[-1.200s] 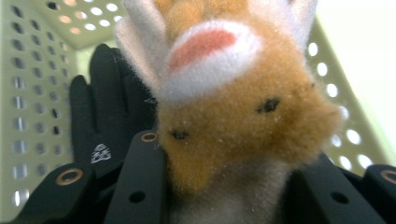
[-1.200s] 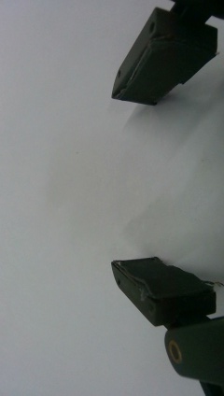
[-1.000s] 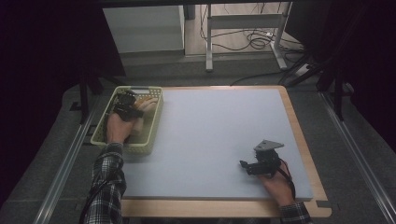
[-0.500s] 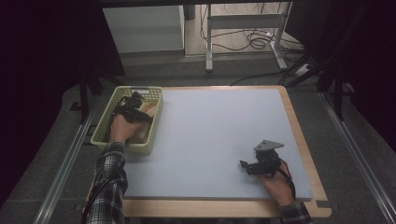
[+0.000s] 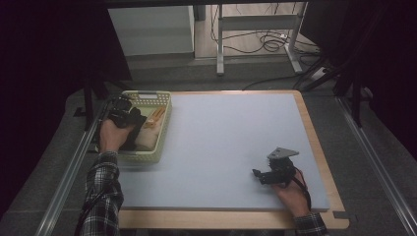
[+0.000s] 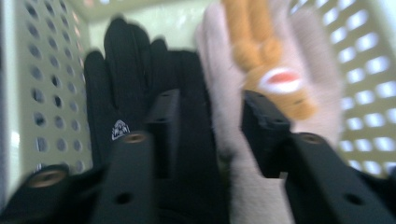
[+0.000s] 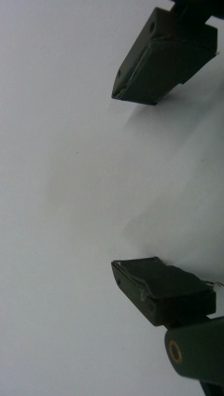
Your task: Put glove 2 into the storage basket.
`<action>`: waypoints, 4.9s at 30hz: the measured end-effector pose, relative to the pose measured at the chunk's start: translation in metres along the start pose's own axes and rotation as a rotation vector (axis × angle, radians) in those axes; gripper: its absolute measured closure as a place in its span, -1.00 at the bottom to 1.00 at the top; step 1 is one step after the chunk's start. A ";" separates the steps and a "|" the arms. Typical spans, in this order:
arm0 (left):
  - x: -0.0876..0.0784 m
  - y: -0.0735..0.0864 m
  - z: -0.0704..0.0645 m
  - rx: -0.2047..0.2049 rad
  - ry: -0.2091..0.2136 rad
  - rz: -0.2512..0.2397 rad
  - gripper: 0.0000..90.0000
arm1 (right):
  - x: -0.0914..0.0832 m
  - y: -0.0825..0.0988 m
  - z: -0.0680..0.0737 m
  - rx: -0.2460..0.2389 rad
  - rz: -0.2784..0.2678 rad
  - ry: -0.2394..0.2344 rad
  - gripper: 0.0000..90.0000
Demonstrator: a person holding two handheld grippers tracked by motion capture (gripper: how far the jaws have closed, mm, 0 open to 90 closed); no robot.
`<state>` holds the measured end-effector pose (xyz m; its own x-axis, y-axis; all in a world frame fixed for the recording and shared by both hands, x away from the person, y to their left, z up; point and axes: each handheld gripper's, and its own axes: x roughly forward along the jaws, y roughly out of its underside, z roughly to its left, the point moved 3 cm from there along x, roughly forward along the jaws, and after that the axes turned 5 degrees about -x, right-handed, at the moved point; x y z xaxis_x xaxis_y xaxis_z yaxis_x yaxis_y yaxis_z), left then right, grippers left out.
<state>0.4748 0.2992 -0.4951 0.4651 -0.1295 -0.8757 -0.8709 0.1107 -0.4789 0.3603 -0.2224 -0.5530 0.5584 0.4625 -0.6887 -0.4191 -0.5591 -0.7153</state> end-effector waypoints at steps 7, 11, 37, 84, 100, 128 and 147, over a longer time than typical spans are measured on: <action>0.031 0.004 -0.009 0.025 0.001 0.085 0.74 | 0.000 0.000 0.000 0.001 0.000 0.000 -0.67; 0.033 0.004 -0.019 0.052 0.014 0.093 0.83 | 0.000 0.000 0.000 0.000 -0.001 0.000 -0.67; -0.020 0.006 -0.002 -0.034 0.115 -0.154 -0.42 | 0.000 0.000 0.000 0.000 0.000 0.001 -0.67; -0.050 0.045 -0.127 0.305 0.301 -0.287 -0.97 | 0.000 0.000 0.000 -0.004 0.002 0.002 -0.67; -0.043 0.061 -0.166 0.375 0.364 -0.304 -0.97 | 0.000 -0.001 0.000 -0.004 0.002 0.003 -0.67; -0.029 0.088 -0.223 0.465 0.438 -0.309 -0.97 | 0.000 -0.001 0.000 -0.007 0.001 0.003 -0.67; -0.006 0.116 -0.234 0.500 0.449 -0.272 -0.97 | 0.000 0.000 0.001 -0.007 0.001 0.003 -0.67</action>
<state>0.3341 0.0819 -0.5307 0.4516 -0.5968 -0.6633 -0.5066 0.4404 -0.7412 0.3599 -0.2220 -0.5525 0.5602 0.4600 -0.6889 -0.4143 -0.5646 -0.7138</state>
